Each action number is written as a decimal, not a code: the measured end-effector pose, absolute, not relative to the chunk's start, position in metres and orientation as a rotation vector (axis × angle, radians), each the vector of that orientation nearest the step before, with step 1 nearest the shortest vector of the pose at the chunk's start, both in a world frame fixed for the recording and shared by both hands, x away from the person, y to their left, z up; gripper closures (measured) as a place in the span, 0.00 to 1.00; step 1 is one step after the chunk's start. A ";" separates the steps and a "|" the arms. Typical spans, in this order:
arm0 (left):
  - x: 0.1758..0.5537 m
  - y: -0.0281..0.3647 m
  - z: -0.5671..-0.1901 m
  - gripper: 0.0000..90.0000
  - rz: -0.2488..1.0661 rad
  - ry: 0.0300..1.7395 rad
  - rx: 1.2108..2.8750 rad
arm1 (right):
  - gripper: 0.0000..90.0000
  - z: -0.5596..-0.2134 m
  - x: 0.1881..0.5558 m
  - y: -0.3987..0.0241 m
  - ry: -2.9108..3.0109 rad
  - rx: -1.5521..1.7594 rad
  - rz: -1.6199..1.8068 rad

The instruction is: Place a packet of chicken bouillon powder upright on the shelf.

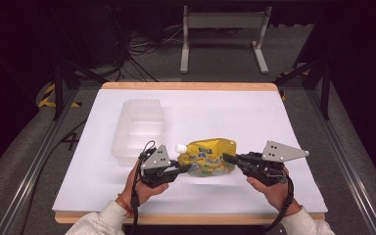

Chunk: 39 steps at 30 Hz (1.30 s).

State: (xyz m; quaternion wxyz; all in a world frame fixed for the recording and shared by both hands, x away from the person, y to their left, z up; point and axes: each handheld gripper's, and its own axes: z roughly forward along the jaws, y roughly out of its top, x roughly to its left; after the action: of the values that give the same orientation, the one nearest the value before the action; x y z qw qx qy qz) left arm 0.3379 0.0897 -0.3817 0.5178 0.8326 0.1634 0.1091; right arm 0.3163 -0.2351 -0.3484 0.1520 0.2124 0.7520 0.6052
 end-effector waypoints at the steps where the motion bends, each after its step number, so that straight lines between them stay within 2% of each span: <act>1: 0.338 0.090 -0.382 0.91 0.262 0.392 1.998 | 1.00 -0.346 0.317 -0.232 2.147 0.606 1.740; 3: 0.336 0.099 -0.371 0.91 0.334 0.405 1.980 | 1.00 -0.343 0.317 -0.226 2.141 0.598 1.727; 9: 0.336 0.120 -0.356 0.91 0.424 0.453 1.953 | 1.00 -0.331 0.326 -0.204 2.124 0.543 1.709; 14: 0.340 0.142 -0.345 0.92 0.509 0.495 1.940 | 0.96 -0.320 0.344 -0.174 2.140 0.507 1.689; 27: 0.361 0.194 -0.339 0.92 0.596 0.618 1.854 | 0.94 -0.307 0.384 -0.113 2.170 0.473 1.682; 33: 0.380 0.208 -0.342 0.92 0.650 0.676 1.834 | 0.98 -0.308 0.405 -0.089 2.174 0.495 1.688; 39: 0.396 0.219 -0.349 0.92 0.632 0.721 1.809 | 1.00 -0.314 0.422 -0.074 2.174 0.538 1.693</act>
State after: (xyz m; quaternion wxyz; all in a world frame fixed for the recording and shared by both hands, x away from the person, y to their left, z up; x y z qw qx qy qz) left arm 0.3960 0.2190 -0.3489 0.5203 0.7547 0.3006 0.2635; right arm 0.4222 -0.0743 -0.3145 0.1662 0.1889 0.7637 0.5946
